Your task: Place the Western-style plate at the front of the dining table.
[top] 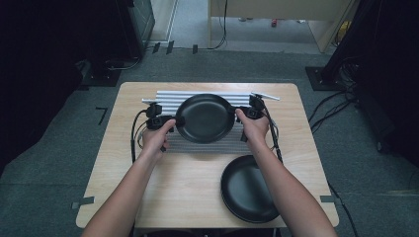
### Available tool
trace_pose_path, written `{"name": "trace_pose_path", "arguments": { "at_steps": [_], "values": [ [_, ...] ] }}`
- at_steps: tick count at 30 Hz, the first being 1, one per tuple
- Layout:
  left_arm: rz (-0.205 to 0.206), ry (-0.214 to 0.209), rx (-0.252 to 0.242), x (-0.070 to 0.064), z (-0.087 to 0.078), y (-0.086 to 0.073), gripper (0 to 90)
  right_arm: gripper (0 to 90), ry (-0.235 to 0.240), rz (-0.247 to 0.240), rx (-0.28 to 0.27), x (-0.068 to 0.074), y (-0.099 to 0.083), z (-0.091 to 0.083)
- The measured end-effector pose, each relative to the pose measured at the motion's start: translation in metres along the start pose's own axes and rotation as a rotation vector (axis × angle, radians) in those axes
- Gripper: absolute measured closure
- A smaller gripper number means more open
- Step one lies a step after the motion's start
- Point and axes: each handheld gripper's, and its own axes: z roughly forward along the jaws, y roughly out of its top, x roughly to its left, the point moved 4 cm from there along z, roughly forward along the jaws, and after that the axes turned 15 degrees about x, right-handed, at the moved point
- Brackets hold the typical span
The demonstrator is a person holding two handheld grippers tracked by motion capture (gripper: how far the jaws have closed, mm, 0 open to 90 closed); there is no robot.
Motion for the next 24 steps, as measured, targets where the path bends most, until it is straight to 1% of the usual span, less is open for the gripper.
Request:
{"name": "trace_pose_path", "arguments": {
  "at_steps": [2, 5, 7, 9, 12, 15, 17, 19, 24],
  "values": [
    [-0.012, 0.007, 0.003, 0.005, 0.002, 0.003, 72.2, 84.5, -0.005, 0.015, 0.005, -0.002, 0.001, 0.006],
    [-0.028, 0.022, 0.011, 0.010, 0.005, 0.008, 72.3, 84.3, -0.008, 0.025, 0.013, -0.004, 0.003, 0.015],
    [-0.028, 0.031, 0.018, 0.010, 0.008, 0.010, 72.3, 84.0, -0.010, 0.031, 0.015, -0.007, 0.005, 0.019],
    [-0.024, 0.045, 0.029, 0.009, 0.012, 0.012, 72.3, 83.5, -0.016, 0.046, 0.016, -0.011, 0.006, 0.022],
    [-0.029, 0.054, 0.043, 0.010, 0.020, 0.015, 72.3, 82.9, -0.029, 0.073, 0.021, -0.020, 0.008, 0.026],
    [-0.048, 0.052, 0.048, 0.012, 0.029, 0.018, 72.2, 82.8, -0.048, 0.089, 0.023, -0.026, 0.008, 0.028],
    [-0.059, 0.047, 0.050, 0.014, 0.033, 0.019, 72.4, 82.9, -0.051, 0.092, 0.028, -0.029, 0.009, 0.029],
    [-0.060, 0.050, 0.061, 0.015, 0.038, 0.020, 72.3, 82.8, -0.056, 0.095, 0.033, -0.033, 0.009, 0.030],
    [-0.071, 0.053, 0.065, 0.018, 0.044, 0.022, 72.2, 82.5, -0.073, 0.099, 0.034, -0.039, 0.011, 0.034]
  ]
}}
